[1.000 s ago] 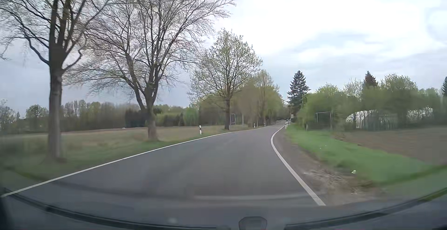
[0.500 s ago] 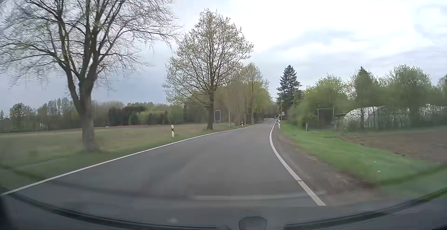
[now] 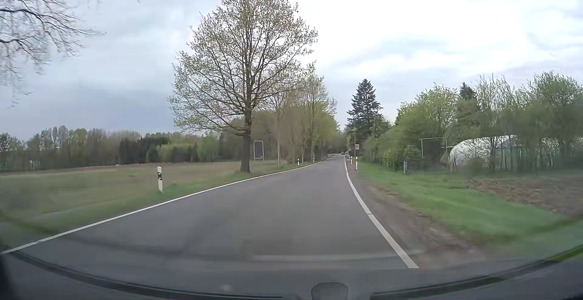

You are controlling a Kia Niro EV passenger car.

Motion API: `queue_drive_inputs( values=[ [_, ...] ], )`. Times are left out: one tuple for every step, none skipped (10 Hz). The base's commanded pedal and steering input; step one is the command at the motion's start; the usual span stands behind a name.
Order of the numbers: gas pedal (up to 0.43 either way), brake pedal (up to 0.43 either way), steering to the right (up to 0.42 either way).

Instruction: Follow the waypoints while adhering to traffic rules and regulations

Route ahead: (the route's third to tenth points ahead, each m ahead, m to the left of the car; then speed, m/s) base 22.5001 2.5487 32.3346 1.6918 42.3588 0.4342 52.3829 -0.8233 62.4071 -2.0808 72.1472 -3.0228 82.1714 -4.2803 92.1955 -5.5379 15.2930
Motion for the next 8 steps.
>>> queue_drive_inputs(
  values=[
    [0.378,0.0,0.03],
    [0.378,0.0,0.029],
    [0.39,0.0,0.028],
    [0.39,0.0,0.027],
    [0.39,0.0,0.025],
    [0.39,0.0,0.023],
    [0.39,0.0,0.021],
    [0.39,0.0,0.02]
  ],
)
